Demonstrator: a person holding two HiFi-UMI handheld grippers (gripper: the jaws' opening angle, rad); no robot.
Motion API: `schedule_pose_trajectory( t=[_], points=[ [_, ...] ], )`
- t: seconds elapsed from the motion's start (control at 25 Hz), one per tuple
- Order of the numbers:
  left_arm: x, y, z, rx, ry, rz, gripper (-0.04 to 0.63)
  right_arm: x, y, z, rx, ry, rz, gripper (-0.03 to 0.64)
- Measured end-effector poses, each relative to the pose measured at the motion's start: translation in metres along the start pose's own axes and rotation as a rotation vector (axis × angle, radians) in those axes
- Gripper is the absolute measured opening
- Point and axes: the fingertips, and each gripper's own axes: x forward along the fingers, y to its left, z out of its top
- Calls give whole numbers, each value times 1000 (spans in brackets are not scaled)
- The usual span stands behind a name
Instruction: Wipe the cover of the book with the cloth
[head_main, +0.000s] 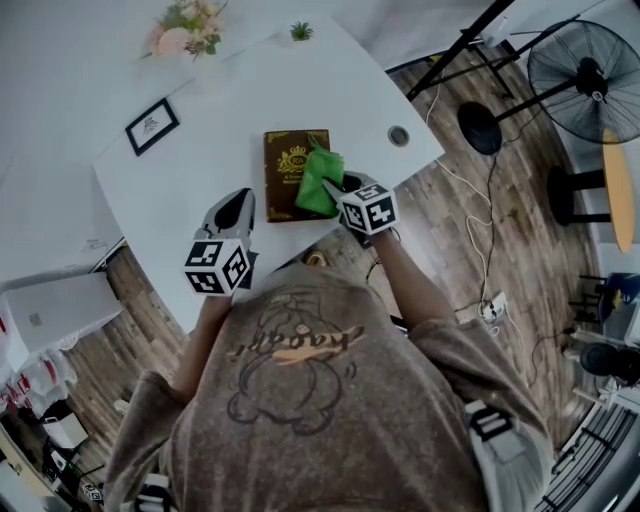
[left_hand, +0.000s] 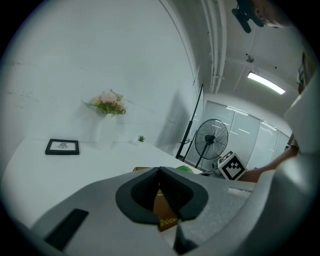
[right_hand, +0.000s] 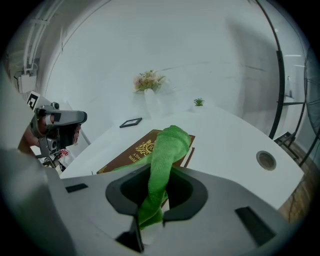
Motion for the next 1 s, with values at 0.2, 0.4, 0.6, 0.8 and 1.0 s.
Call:
schedule_pose_trajectory(
  t=[0.2, 0.4, 0.6, 0.8, 1.0],
  points=[
    [1, -1, 0, -3, 2, 0, 3, -8, -13, -2, 21, -4, -16, 74],
    [1, -1, -1, -8, 1, -1, 3, -19, -31, -2, 57, -6, -41, 71],
    [2, 0, 0, -10, 1, 0, 3, -27, -25, 25, 64, -59, -14, 71],
    [3, -1, -1, -16, -3, 0, 3, -17, 10, 61, 19, -104, 71, 71],
    [1, 2, 0, -22, -6, 10, 3, 7, 50, 84, -17, -107, 162, 71]
  ],
)
